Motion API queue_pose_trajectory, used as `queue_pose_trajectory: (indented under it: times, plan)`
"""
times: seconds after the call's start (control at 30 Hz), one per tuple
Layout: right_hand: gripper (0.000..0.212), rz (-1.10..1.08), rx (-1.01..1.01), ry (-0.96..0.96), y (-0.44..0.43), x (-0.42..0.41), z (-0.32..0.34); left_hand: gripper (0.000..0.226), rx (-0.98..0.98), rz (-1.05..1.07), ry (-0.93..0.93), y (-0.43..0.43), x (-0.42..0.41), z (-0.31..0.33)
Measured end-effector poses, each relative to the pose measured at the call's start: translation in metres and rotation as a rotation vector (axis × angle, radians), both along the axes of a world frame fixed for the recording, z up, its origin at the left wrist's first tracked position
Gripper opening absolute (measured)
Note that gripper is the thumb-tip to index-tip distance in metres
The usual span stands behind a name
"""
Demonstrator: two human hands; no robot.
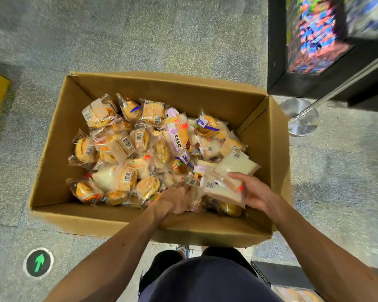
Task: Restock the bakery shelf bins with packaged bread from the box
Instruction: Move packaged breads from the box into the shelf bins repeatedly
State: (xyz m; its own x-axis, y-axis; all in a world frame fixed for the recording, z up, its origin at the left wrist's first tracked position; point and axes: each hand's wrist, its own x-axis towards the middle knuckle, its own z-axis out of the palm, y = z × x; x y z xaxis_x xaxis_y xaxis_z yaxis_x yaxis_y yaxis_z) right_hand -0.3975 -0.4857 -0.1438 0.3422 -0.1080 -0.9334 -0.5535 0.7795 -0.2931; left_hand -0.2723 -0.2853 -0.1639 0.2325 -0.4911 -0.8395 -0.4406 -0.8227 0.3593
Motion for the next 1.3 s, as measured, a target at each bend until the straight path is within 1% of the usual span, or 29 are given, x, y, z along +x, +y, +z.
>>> queue_pose_trajectory:
  times: [0.07,0.13,0.2,0.23,0.3,0.33,0.4,0.43,0.5,0.57,0.6,0.67,0.7,0.73,0.77,0.83,0.9,0.97,1.07,1.13,1.17,1.23,1.3]
  plan:
    - [0.065,-0.002,-0.024,-0.017,-0.001,-0.010,0.004,0.078,0.025,-0.139,-0.102,-0.006,-0.002,-0.008]
    - [0.069,0.024,-0.056,-0.046,0.000,-0.017,0.010,0.092,0.046,-0.238,-0.151,-0.010,-0.003,-0.021]
    - [0.064,0.055,-0.110,-0.055,0.002,-0.018,0.019,0.104,0.110,-0.297,-0.186,-0.015,-0.007,-0.034]
    - [0.061,0.061,-0.139,-0.058,0.004,-0.018,0.023,0.107,0.113,-0.285,-0.213,-0.017,-0.010,-0.041]
    - [0.059,0.021,-0.182,-0.063,0.006,-0.020,0.029,0.104,0.115,-0.224,-0.225,-0.022,-0.011,-0.043]
    - [0.059,-0.013,-0.198,-0.070,0.007,-0.022,0.031,0.100,0.114,-0.216,-0.200,-0.024,-0.011,-0.042]
    - [0.055,-0.067,-0.231,-0.095,0.011,-0.027,0.034,0.090,0.079,-0.259,-0.145,-0.025,-0.012,-0.044]
    - [0.053,-0.080,-0.252,-0.101,0.014,-0.029,0.038,0.089,0.054,-0.259,-0.137,-0.023,-0.012,-0.042]
    - [0.052,-0.112,-0.301,-0.094,0.022,-0.033,0.045,0.097,0.020,-0.244,-0.135,-0.015,-0.009,-0.044]
    - [0.051,-0.134,-0.340,-0.094,0.033,-0.036,0.051,0.100,-0.049,-0.132,-0.091,-0.008,-0.004,-0.041]
    - [0.050,-0.138,-0.354,-0.097,0.039,-0.037,0.054,0.098,-0.100,-0.038,-0.002,-0.003,0.001,-0.035]
    - [0.046,-0.148,-0.382,-0.121,0.051,-0.037,0.064,0.096,-0.188,0.171,0.207,0.006,0.011,-0.020]
    - [0.044,-0.161,-0.400,-0.132,0.057,-0.038,0.070,0.087,-0.244,0.248,0.251,0.012,0.017,-0.009]
    - [0.043,-0.176,-0.417,-0.142,0.063,-0.038,0.076,0.074,-0.299,0.286,0.232,0.019,0.023,0.006]
    - [0.045,-0.201,-0.432,-0.162,0.070,-0.039,0.084,0.070,-0.368,0.316,0.220,0.025,0.029,0.022]
    - [0.058,-0.243,-0.463,-0.218,0.084,-0.041,0.099,0.066,-0.491,0.328,0.197,0.037,0.037,0.056]
    - [0.067,-0.259,-0.515,-0.264,0.099,-0.046,0.116,0.068,-0.561,0.323,0.200,0.048,0.042,0.083]
    - [0.063,-0.335,-0.508,-0.319,0.114,-0.055,0.133,0.072,-0.593,0.330,0.227,0.055,0.044,0.106]
    - [0.045,-0.433,-0.524,-0.391,0.131,-0.081,0.164,0.081,-0.614,0.350,0.313,0.058,0.041,0.134]
    - [0.030,-0.489,-0.617,-0.393,0.143,-0.104,0.187,0.081,-0.635,0.283,0.374,0.053,0.027,0.156]
    - [0.028,-0.506,-0.673,-0.380,0.150,-0.117,0.196,0.082,-0.648,0.256,0.425,0.049,0.014,0.170]
    - [0.030,-0.536,-0.769,-0.335,0.166,-0.148,0.212,0.081,-0.695,0.194,0.521,0.035,-0.020,0.195]
    - [0.037,-0.575,-0.839,-0.299,0.183,-0.183,0.224,0.094,-0.731,0.085,0.565,0.022,-0.064,0.219]
